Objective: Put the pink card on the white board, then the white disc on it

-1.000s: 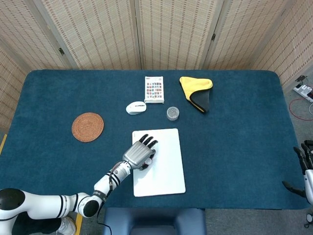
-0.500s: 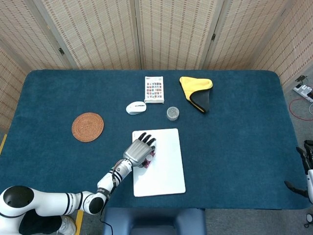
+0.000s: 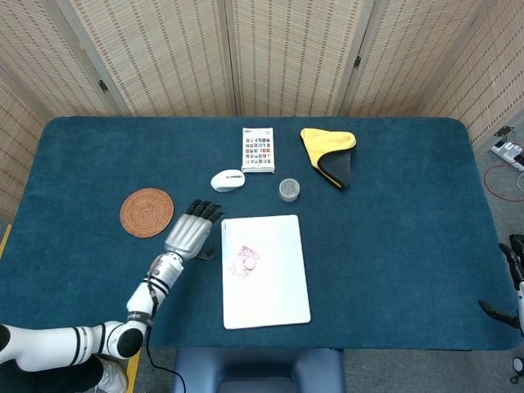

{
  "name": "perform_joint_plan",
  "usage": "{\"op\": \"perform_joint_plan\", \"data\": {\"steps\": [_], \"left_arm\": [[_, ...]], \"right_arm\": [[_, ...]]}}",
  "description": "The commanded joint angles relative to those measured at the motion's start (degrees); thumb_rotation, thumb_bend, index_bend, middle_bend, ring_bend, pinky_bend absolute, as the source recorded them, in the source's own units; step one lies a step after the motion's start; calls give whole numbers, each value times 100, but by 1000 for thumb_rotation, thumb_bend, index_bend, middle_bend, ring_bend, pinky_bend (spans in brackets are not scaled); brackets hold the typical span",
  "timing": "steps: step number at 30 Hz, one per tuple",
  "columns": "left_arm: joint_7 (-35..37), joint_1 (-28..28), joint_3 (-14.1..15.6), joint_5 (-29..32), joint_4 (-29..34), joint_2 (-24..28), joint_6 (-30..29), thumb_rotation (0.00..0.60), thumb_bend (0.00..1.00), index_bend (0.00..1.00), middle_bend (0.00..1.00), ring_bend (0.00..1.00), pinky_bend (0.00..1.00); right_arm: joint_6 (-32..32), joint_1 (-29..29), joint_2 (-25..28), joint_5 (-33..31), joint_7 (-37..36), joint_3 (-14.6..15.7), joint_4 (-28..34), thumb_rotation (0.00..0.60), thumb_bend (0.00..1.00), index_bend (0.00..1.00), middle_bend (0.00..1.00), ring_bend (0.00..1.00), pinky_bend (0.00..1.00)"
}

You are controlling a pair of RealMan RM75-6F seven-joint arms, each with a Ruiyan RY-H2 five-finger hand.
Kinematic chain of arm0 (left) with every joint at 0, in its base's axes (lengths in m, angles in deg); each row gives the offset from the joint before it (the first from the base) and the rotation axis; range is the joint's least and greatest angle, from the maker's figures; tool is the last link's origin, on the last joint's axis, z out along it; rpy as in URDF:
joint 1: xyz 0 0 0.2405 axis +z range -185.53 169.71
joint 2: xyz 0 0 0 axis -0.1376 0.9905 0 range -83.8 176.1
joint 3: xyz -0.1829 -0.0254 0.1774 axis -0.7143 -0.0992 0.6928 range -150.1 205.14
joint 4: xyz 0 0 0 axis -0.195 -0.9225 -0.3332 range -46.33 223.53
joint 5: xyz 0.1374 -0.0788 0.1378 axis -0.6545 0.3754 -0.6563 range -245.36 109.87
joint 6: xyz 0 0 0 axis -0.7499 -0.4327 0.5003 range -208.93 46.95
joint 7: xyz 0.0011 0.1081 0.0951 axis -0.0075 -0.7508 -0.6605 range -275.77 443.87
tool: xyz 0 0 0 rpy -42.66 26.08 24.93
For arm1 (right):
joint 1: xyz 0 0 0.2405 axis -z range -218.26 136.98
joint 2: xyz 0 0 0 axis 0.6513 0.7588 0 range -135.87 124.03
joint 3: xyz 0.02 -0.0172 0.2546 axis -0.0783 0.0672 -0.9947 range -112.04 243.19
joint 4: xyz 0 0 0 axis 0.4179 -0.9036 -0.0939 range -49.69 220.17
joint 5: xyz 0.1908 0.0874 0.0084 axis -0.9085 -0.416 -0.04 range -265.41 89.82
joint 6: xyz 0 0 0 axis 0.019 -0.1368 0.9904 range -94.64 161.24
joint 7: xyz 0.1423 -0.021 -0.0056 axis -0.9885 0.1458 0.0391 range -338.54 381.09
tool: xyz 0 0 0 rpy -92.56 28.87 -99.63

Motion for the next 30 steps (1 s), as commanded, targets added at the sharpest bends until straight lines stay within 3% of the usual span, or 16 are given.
{"op": "perform_joint_plan", "data": {"steps": [1,8,20,30], "left_arm": [[249,477,104,-158,144,390,-554,600,333,227,141,60,0],[578,1399,477,-400,355,857,-1463,600,335,231,141,60,0],[1124,2732,1196,-1562,1008,1525,-2677,600,335,218,141,60,0],[1260,3240,1235,-2321,1220,1526,-3194,600,335,213,141,60,0]], "right_arm": [[34,-33,72,89,-195,17,-15,600,38,87,66,129,0],[312,-170,226,222,-1022,74,-192,600,38,100,91,136,0],[471,-266,141,414,-1409,222,-177,600,38,100,92,133,0],[198,-116,246,393,-1268,241,133,600,38,100,92,132,0]]}}
